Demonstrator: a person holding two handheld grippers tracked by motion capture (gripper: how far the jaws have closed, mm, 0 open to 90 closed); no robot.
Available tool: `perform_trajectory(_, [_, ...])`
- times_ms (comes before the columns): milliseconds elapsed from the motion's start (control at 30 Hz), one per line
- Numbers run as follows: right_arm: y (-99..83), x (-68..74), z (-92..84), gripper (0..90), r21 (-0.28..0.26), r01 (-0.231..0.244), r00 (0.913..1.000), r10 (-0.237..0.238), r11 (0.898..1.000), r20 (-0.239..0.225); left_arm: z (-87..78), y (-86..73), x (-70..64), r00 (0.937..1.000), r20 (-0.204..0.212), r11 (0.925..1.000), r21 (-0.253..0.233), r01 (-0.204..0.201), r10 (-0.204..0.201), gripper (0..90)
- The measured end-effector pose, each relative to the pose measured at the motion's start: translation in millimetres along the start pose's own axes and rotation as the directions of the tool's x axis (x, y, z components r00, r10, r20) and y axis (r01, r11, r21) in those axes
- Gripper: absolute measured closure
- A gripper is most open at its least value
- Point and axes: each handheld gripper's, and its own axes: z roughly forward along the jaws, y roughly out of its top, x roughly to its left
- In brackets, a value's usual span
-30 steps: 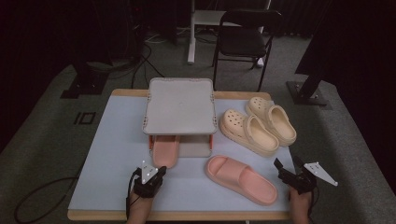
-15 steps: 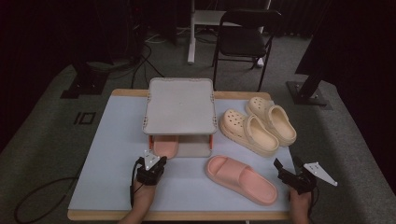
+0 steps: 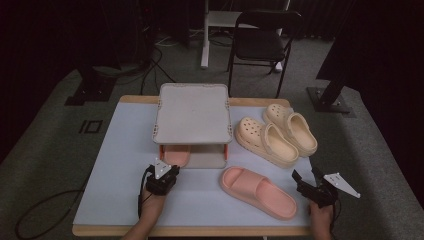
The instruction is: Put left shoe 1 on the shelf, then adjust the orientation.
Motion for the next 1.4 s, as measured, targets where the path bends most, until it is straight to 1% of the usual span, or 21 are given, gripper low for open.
perform_trajectory(33, [0.7,-0.2,0.1,12.3,0.003,-0.004,1.0,0.004,1.0,-0.008,-1.3,-1.0,1.1,0.9999,0.008,0.9998,-0.016,-0.008,0.009,68.6])
perform_trajectory(67, [1.7,-0.6,0.8,12.3,0.006,0.001,0.9999,-0.001,1.0,-0.015,-1.9,-1.8,2.6,0.9996,0.012,0.9996,-0.009,-0.026,0.026,64.3])
perform_trajectory(133, [4.0,-0.5,1.3,12.3,0.009,0.003,0.9994,-0.003,1.0,-0.034,-3.3,-3.6,4.9,0.9995,0.019,0.9997,-0.003,-0.024,0.024,51.4])
perform_trajectory(200, [8.0,1.2,2.2,12.3,0.014,0.015,0.9987,-0.014,1.0,-0.049,-7.0,-5.5,9.2,0.998,0.063,1.0,-0.003,-0.002,0.002,37.6])
perform_trajectory(233, [10.1,2.1,2.6,12.3,0.015,0.024,0.9983,-0.023,1.0,-0.053,-9.2,-6.9,9.4,0.998,0.062,0.9998,-0.015,0.015,-0.014,30.6])
perform_trajectory(267, [12.4,3.0,3.0,12.3,0.012,0.021,0.9981,-0.021,1.0,-0.057,-10.7,-7.7,8.8,0.9989,0.045,0.9996,-0.021,0.016,-0.015,24.2])
perform_trajectory(300, [14.2,3.5,3.6,12.3,0.014,0.017,0.9979,-0.016,1.0,-0.062,-13.6,-8.2,9.4,0.9992,0.038,0.9998,-0.018,0.009,-0.008,19.5])
perform_trajectory(333, [16.8,4.6,5.1,12.3,0.021,0.02,0.9978,-0.019,1.0,-0.063,-16.6,-9.4,10.7,0.9987,0.05,0.9994,-0.03,0.015,-0.013,16.1])
perform_trajectory(367, [19.3,6.7,7.0,12.3,0.033,0.034,0.9984,-0.032,0.999,-0.046,-20.5,-10.7,13.4,0.9964,0.079,0.9984,-0.045,0.035,-0.031,16.0])
perform_trajectory(400, [22.0,8.8,9.7,12.2,0.048,0.055,0.9977,-0.054,0.997,-0.042,-23.6,-11.6,15.1,0.9955,0.087,0.9976,-0.054,0.044,-0.039,15.5])
perform_trajectory(467, [25.2,10.9,13.1,12.2,0.061,0.062,0.9952,-0.057,0.996,-0.08,-29.2,-12.9,17.5,0.9958,0.084,0.9974,-0.059,0.041,-0.036,7.3])
perform_trajectory(533, [27.8,12.9,17.8,12.2,0.076,0.061,0.9915,-0.051,0.995,-0.119,-34.1,-14.3,19.2,0.9964,0.077,0.9968,-0.069,0.04,-0.035,7.1])
perform_trajectory(600, [30.2,16.5,23.4,12.0,0.097,0.072,0.9893,-0.059,0.993,-0.133,-38.5,-14.8,22.8,0.9948,0.092,0.9972,-0.057,0.048,-0.043,1.6])
perform_trajectory(800, [38.9,27.1,39.0,11.9,0.115,0.101,0.9771,-0.077,0.988,-0.198,-51.4,-16.7,30.9,0.9961,0.075,0.9956,-0.077,0.053,-0.047,1.6])
perform_trajectory(833, [39.9,28.7,42.2,11.9,0.122,0.104,0.9759,-0.077,0.987,-0.204,-52.9,-16.7,32.7,0.9962,0.073,0.9962,-0.071,0.051,-0.046,1.6])
perform_trajectory(867, [41.0,30.0,45.6,12.0,0.132,0.106,0.9746,-0.077,0.986,-0.21,-54.8,-17.2,34.8,0.9957,0.08,0.9957,-0.076,0.054,-0.048,1.6])
perform_trajectory(933, [42.7,32.5,51.1,11.9,0.137,0.11,0.974,-0.079,0.984,-0.212,-57.8,-18.0,37.7,0.997,0.061,0.9963,-0.07,0.051,-0.047,0.8])
perform_trajectory(1100, [47.6,37.7,60.9,12.8,0.156,0.119,0.9691,-0.08,0.981,-0.233,-64.4,-22.1,45.1,0.9963,0.056,0.9951,-0.071,0.069,-0.065,0.8])
perform_trajectory(1200, [51.3,42.2,65.9,13.6,0.159,0.147,0.9676,-0.109,0.976,-0.228,-67.7,-25.4,49.3,0.9957,0.052,0.9939,-0.075,0.081,-0.077,0.0])
perform_trajectory(1233, [52.5,43.3,67.8,14.2,0.16,0.151,0.968,-0.114,0.975,-0.224,-68.6,-26.2,50.4,0.9962,0.04,0.9943,-0.07,0.08,-0.077,0.0])
perform_trajectory(1400, [59.0,45.9,78.4,15.3,0.174,0.157,0.9676,-0.116,0.972,-0.224,-72.3,-30.2,55.0,0.9955,0.034,0.9937,-0.066,0.09,-0.088,0.0])
